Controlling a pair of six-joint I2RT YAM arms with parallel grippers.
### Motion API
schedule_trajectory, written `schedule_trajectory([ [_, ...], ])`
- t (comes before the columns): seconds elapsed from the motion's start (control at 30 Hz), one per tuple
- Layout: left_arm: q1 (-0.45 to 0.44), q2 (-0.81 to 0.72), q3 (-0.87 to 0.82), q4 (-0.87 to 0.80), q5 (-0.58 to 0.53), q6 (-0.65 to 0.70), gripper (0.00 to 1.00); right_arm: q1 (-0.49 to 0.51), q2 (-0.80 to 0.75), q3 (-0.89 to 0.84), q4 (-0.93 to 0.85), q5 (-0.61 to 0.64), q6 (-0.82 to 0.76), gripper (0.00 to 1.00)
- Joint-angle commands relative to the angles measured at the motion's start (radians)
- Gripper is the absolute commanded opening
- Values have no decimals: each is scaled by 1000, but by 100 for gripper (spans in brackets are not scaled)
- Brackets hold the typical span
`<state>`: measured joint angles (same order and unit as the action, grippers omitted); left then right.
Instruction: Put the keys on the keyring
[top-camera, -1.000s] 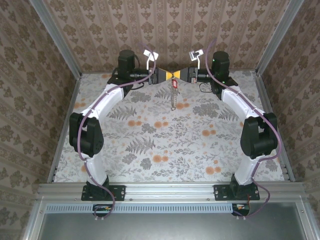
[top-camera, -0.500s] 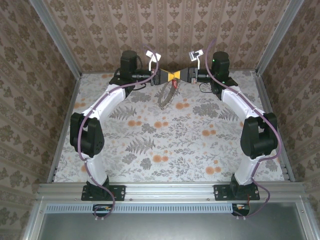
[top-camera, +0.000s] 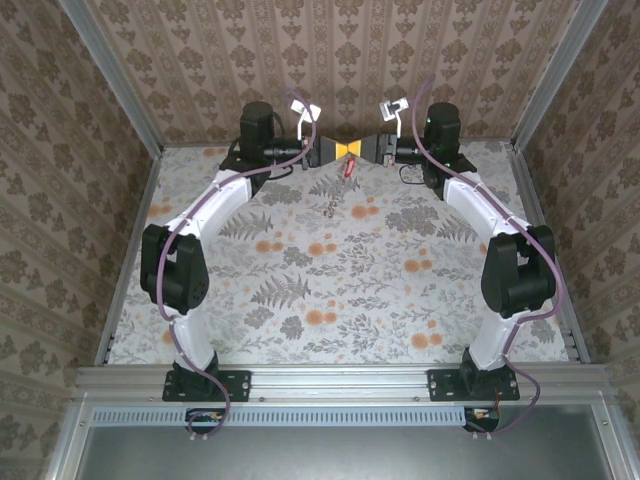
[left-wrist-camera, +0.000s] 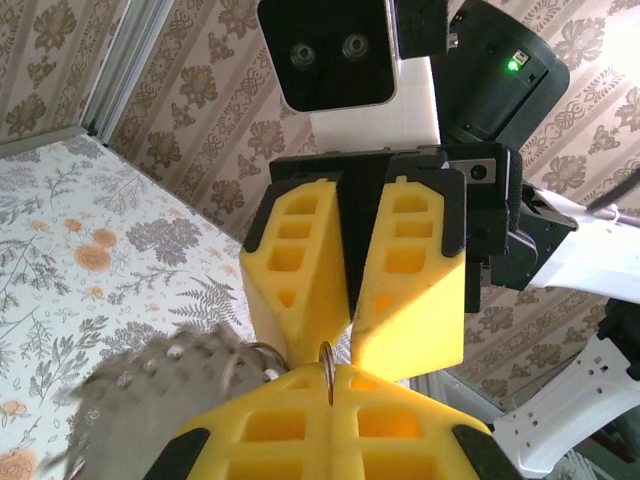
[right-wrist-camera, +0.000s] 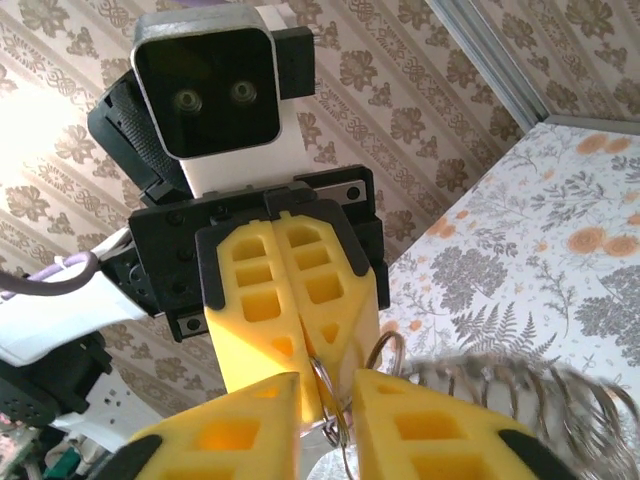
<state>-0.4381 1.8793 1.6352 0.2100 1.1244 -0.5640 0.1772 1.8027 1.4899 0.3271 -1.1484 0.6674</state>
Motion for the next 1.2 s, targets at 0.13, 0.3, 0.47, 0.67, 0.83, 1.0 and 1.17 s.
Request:
schedule_trajectory([
  [0.13,-9,3,-35,256,0,-185,0,-54,-100,-154,161,118,86,41],
  [0.3,-12,-1,-32,272,-4,-212,0,-65,-150,-267,243,193,106,47],
  [0.47,-12,-13,-35,273,-21,-230,0,-64,-157,-316,329,182,135,55],
  [0.67,-47,-28,-51,267,-48,-237,0,-45,-205,-342,340,188,118,56],
  [0.83,-51,-31,-54,264,-65,-239,0,-9,-251,-336,224,248,29,56],
  [1.0,-54,-34,-53,263,-80,-240,0,21,-309,-371,115,407,-62,56],
  [1.17,-56,-36,-48,259,-90,-240,0,22,-327,-409,104,454,-75,55],
])
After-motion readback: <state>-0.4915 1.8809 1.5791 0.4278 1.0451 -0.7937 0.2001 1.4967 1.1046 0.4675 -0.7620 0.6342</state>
